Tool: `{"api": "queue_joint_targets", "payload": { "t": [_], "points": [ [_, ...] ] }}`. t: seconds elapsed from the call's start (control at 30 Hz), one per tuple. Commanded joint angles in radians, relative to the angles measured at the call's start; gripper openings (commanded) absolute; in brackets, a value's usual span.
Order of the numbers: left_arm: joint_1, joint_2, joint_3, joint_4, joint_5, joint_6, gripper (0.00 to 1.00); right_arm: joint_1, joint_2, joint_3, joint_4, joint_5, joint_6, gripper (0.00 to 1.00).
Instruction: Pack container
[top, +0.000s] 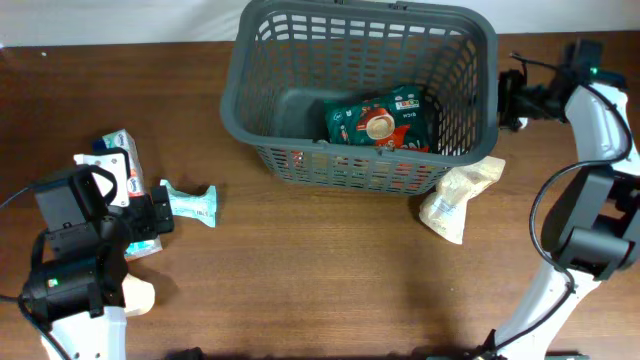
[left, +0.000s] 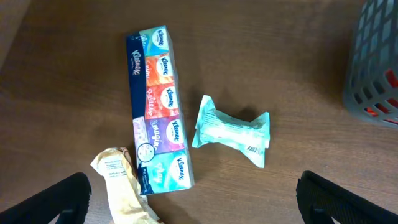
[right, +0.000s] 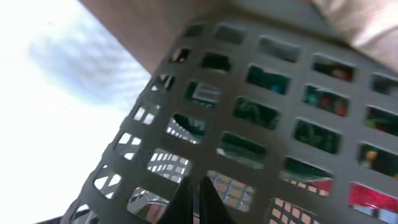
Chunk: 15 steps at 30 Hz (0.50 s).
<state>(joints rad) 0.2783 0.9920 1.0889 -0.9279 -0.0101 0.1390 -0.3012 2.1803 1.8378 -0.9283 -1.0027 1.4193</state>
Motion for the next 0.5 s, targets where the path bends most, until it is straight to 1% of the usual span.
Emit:
{"api": "queue_joint_targets", "payload": {
  "t": [0.0,0.3,0.47],
  "points": [
    [0.004,-0.003,-0.007,-0.002,0.015,0.020,0.99,0.051,-0.007,-0.007,0.055,-0.042,0.078,0.03],
    [0.004,-0.003,-0.007,-0.002,0.024,0.020,0.99,0.172,-0.007,-0.007,0.266,-0.041,0.241,0.03],
    [0.004,-0.003,-0.007,-0.002,0.034,0.020,0.99,0.164,-0.007,-0.007,0.280,-0.040,0.230,0.04]
  ]
}}
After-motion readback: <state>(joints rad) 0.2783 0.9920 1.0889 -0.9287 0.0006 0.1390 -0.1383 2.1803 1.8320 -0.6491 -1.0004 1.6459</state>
